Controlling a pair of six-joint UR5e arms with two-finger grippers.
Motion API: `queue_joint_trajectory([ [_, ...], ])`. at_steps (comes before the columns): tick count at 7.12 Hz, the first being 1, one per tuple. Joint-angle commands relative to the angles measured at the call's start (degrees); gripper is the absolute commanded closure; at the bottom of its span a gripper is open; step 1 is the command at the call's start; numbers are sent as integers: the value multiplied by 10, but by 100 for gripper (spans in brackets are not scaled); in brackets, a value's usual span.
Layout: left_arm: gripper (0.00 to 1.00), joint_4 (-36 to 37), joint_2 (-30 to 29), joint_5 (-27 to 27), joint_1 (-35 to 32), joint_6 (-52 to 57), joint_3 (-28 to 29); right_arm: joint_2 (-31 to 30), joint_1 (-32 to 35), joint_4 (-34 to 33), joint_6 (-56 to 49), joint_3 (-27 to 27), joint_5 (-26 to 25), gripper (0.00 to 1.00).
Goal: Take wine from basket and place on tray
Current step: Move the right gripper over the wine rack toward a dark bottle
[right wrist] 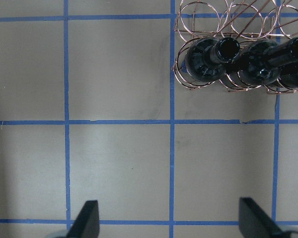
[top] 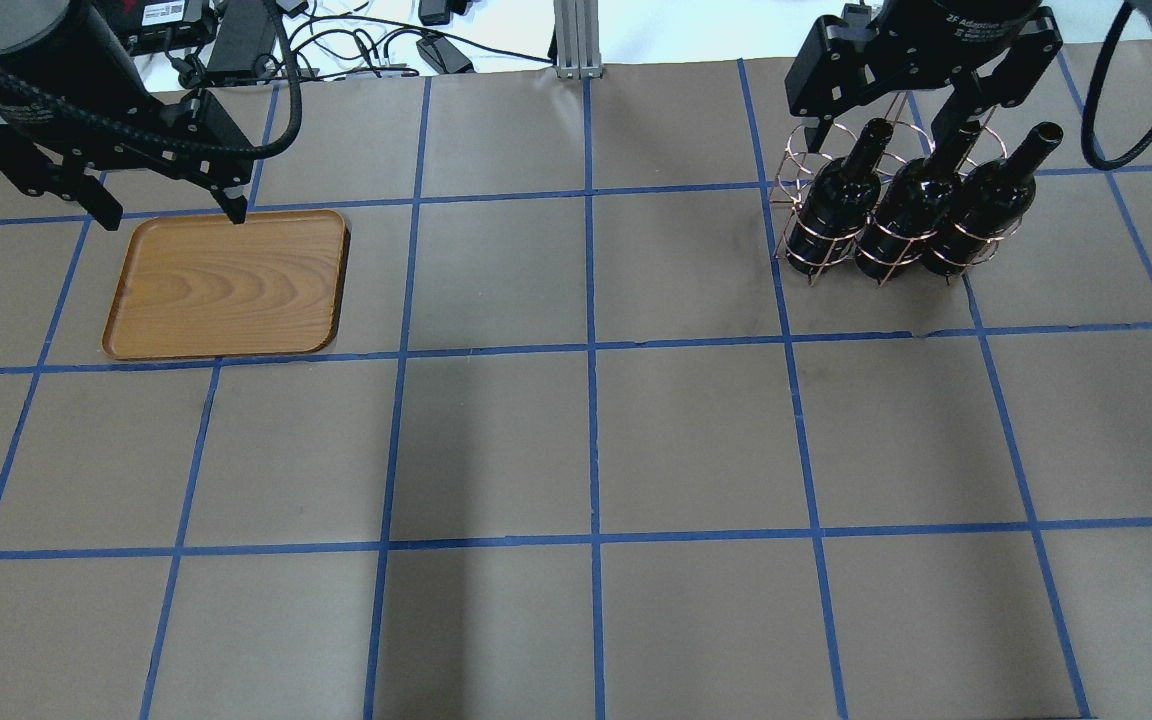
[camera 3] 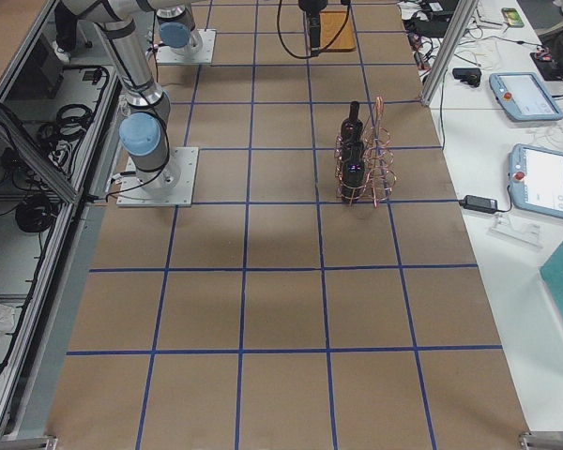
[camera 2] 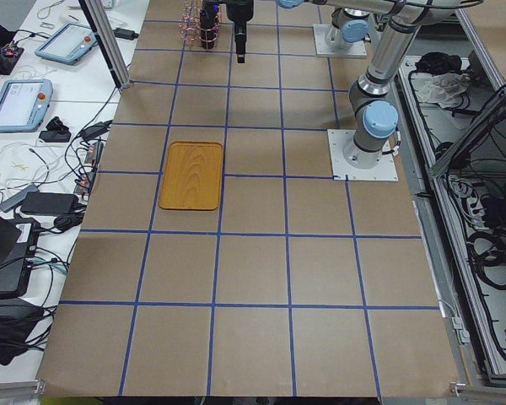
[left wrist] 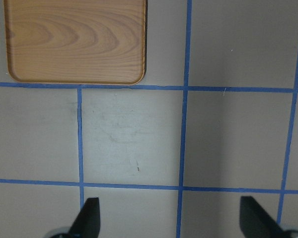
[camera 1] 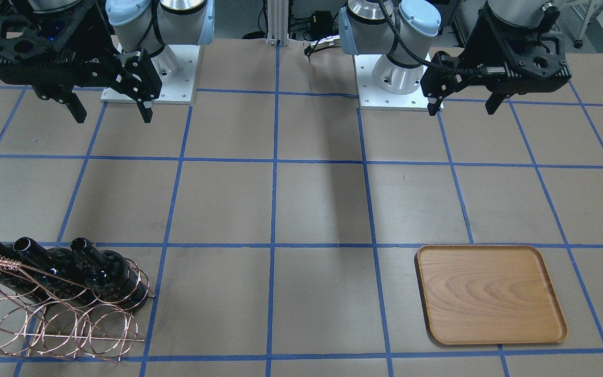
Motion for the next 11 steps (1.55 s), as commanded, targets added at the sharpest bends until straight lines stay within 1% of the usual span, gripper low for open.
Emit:
queue_joint_trajectory([
  [1,0,0,0,0,0,0,0,0,0,0,0,1,0,1],
  [2,0,0,0,0,0,0,0,1,0,-1,0,4,1,1],
  [3,0,0,0,0,0,0,0,4,-7,-20,-7,4,1,1],
  [4,0,-1,0,0,1,0,0,23,-38,-29,-16,4,-2,1],
  [5,0,-2,0,1,1,1,0,47,-83,-60,-53,4,-1,2],
  [6,0,-2,0,1,1,1,0,74,-119,-89,-115,4,-2,2],
  [7,0,0,0,0,0,1,0,109,-129,-111,-125,4,2,2],
  [8,0,-2,0,0,1,1,0,125,-130,-129,-128,5,-1,2],
  [9,0,-2,0,0,1,1,0,132,-131,-139,-150,13,-4,4],
  [11,0,-2,0,0,1,1,0,148,-134,-175,-153,17,-7,3],
])
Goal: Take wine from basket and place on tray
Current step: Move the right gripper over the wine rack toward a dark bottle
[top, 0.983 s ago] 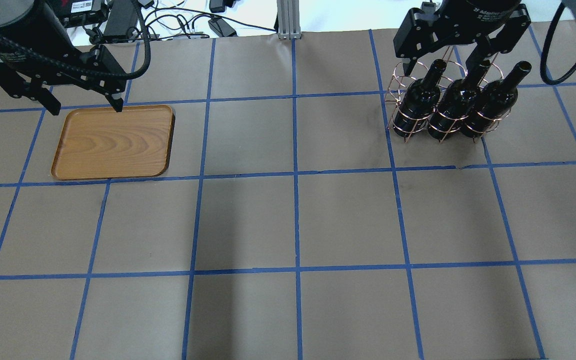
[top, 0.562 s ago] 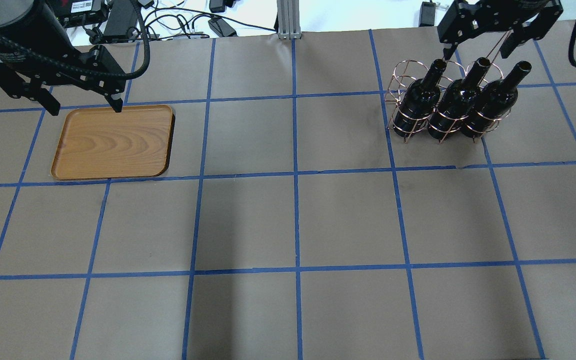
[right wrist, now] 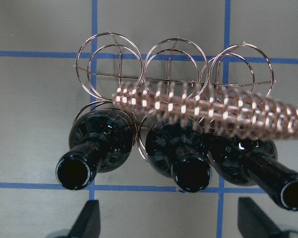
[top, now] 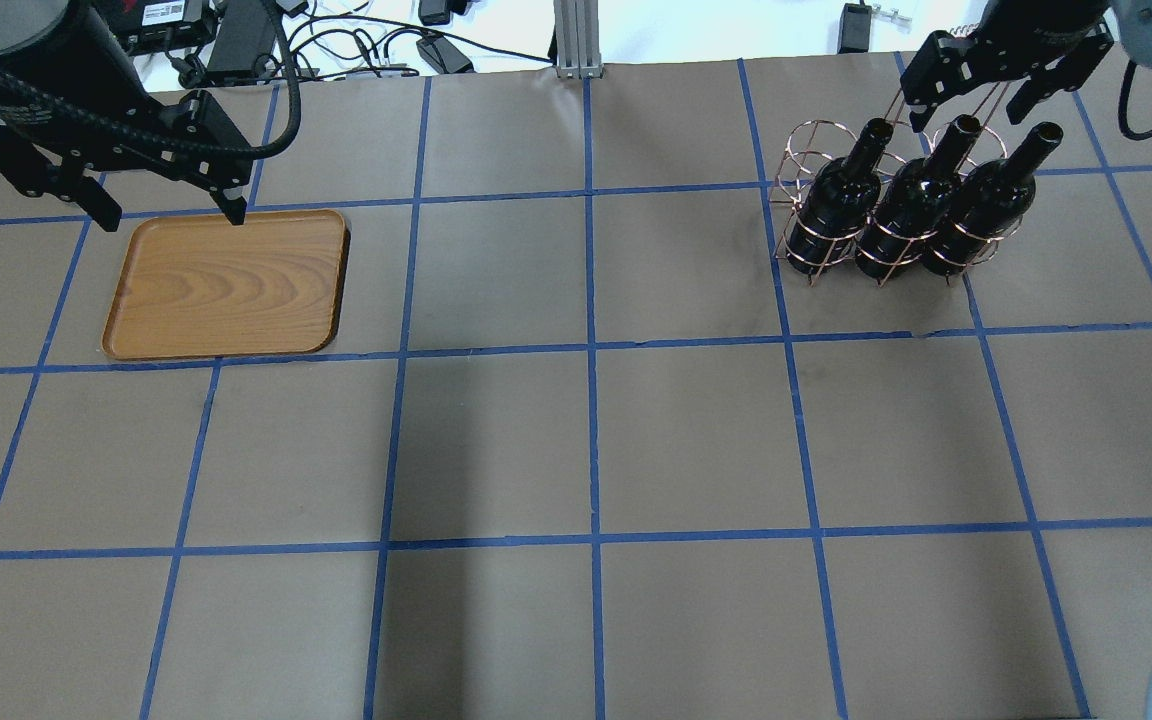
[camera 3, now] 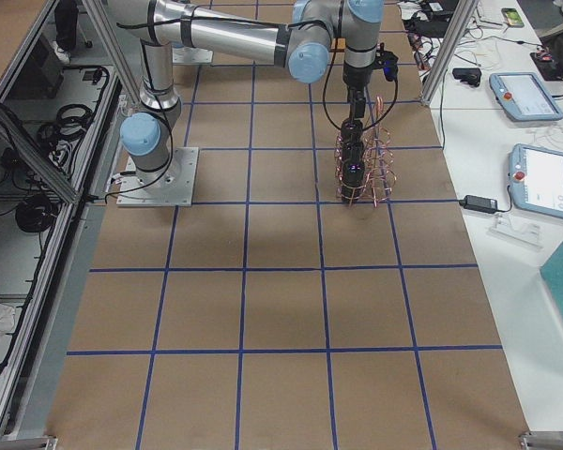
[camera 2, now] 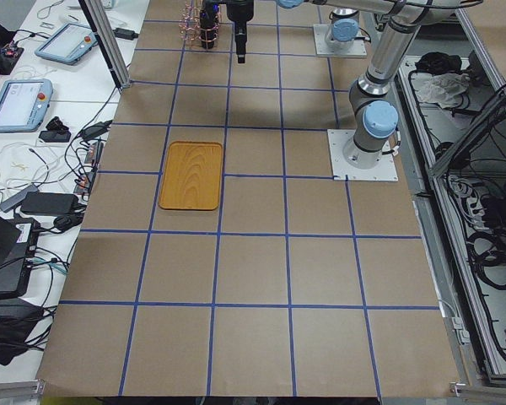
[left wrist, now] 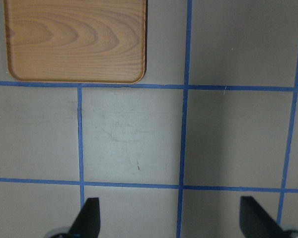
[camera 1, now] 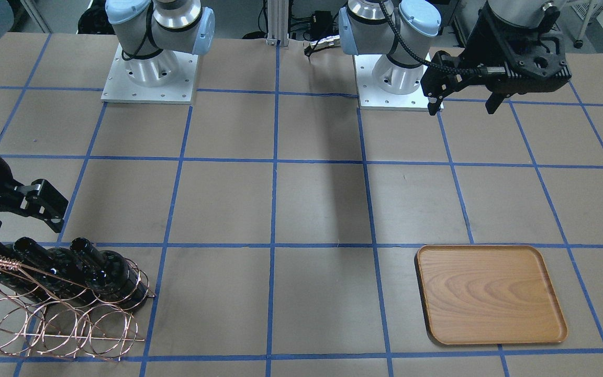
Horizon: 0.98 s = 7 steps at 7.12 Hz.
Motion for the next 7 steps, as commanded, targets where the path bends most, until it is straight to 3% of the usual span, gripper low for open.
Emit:
queue_joint_trajectory([
  [1,0,2,-1,0,-1,-1,0,18,-1,-24,0,3,-1,4],
  [2,0,1,0,0,0,0,0,23,-1,-30,3,14,3,5],
  [4,0,-1,0,1,1,0,0,27,-1,-47,10,27,-1,22],
  [6,0,1,0,0,1,0,0,28,-1,-49,10,28,0,46],
  [7,0,1,0,0,1,0,0,29,-1,-49,10,28,-1,49],
])
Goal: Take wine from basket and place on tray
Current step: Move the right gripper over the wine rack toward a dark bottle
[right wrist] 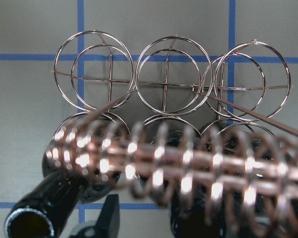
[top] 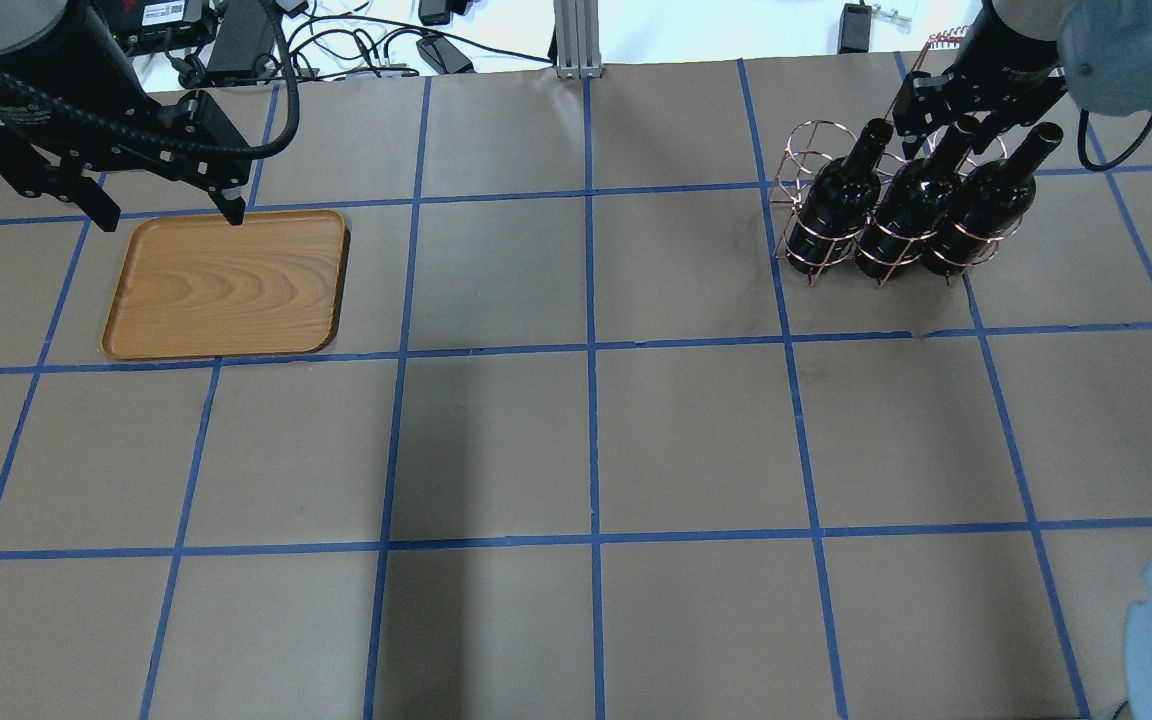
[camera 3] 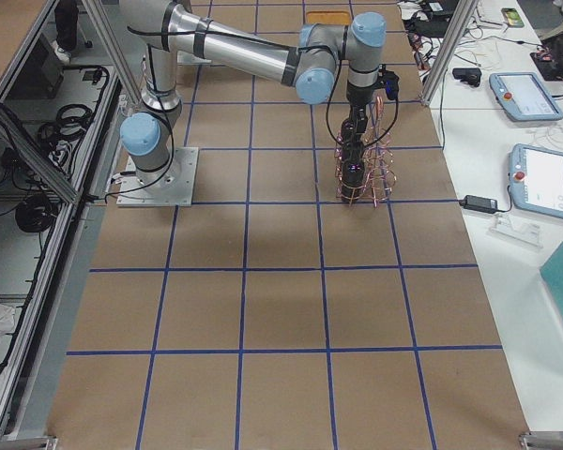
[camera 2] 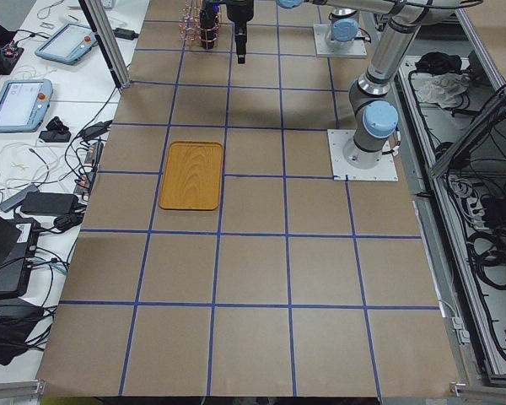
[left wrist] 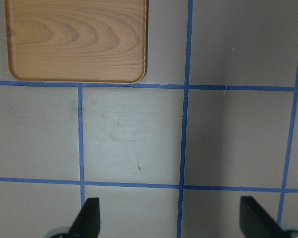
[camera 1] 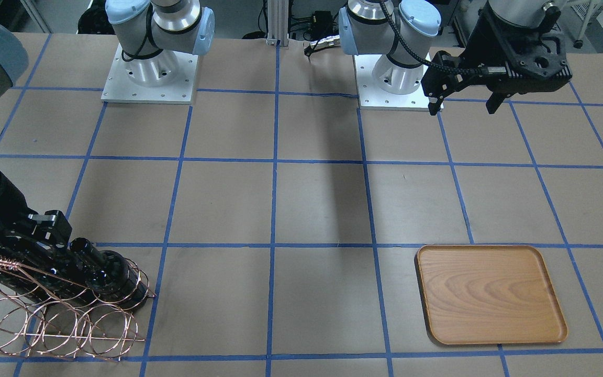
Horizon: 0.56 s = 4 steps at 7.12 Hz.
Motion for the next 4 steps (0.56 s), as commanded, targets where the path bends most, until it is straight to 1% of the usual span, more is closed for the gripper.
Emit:
queue_joint_trajectory([
  [1,0,1,-1,-1,-1,-2,0,1,0,-1,-2,0,-1,52],
  [2,0,1,-2,0,-2,-2,-1,1,-3,-1,-3,-1,-1,55],
  [4,0,3,-2,-2,-2,-2,0,1,-8,1,-3,-1,0,71],
])
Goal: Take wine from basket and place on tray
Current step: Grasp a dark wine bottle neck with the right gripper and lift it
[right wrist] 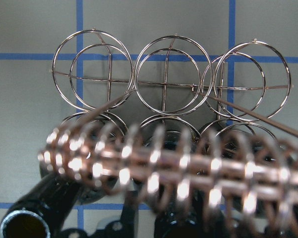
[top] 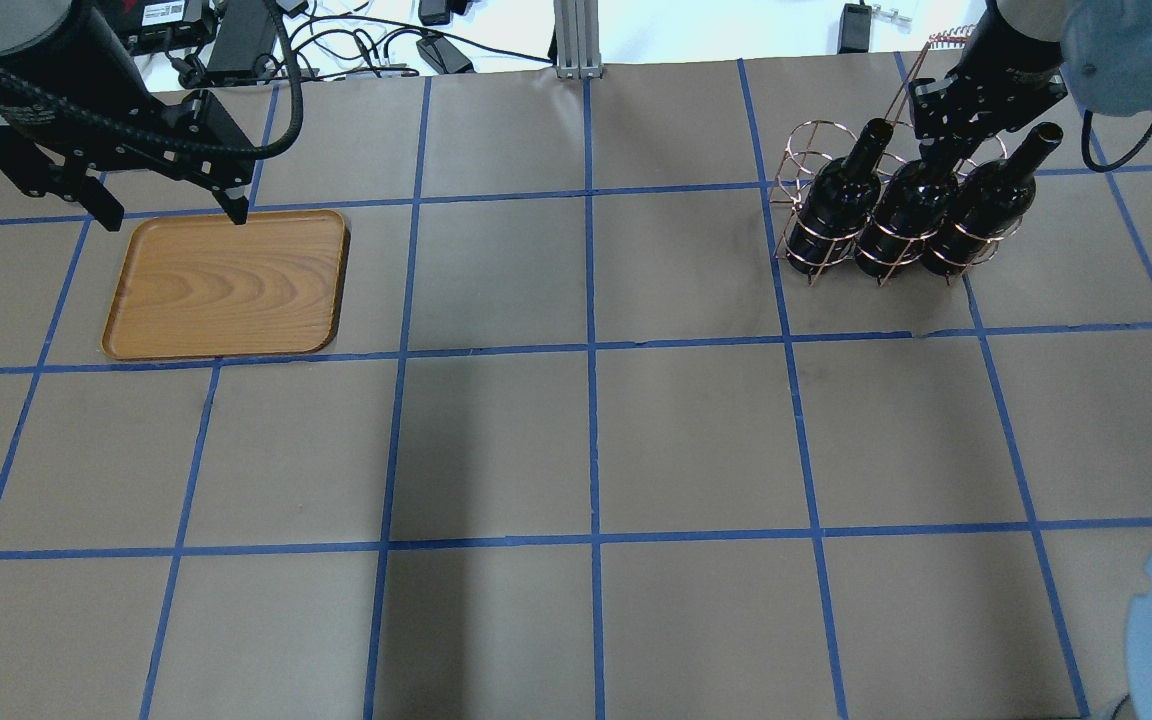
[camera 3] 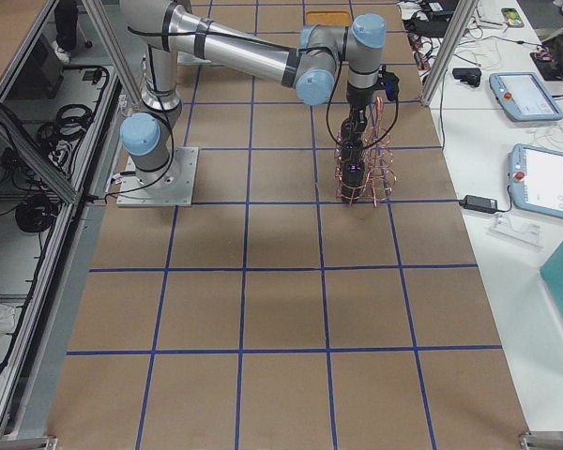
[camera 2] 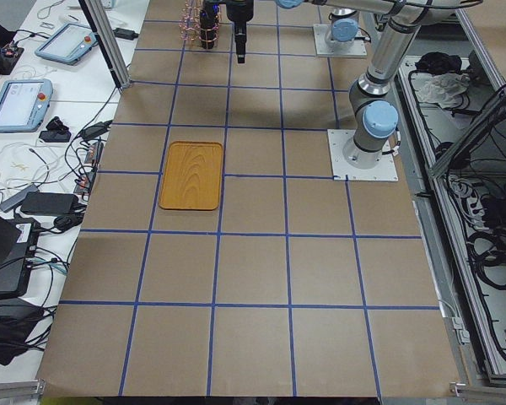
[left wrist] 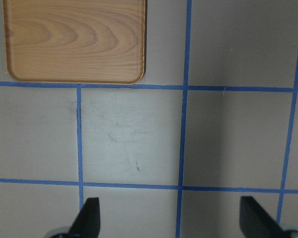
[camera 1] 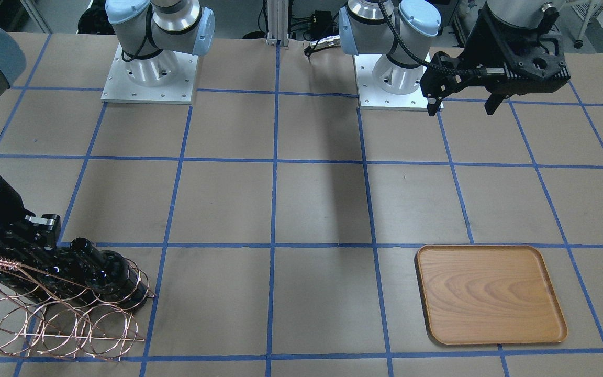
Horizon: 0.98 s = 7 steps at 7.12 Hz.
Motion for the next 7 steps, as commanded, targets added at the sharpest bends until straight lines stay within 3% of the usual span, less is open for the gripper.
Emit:
queue_joint_trajectory([
  [1,0,2,0,-1,2,0,0,-1,-8,5,-2,-2,0,79],
  [3,0,2,0,-1,2,0,0,-13,-16,25,-2,-32,8,85],
  [5,0,0,1,-1,1,-1,0,-31,-16,154,16,-118,44,86],
  [7,0,-1,1,0,1,-1,0,-113,-16,242,19,-123,36,86],
])
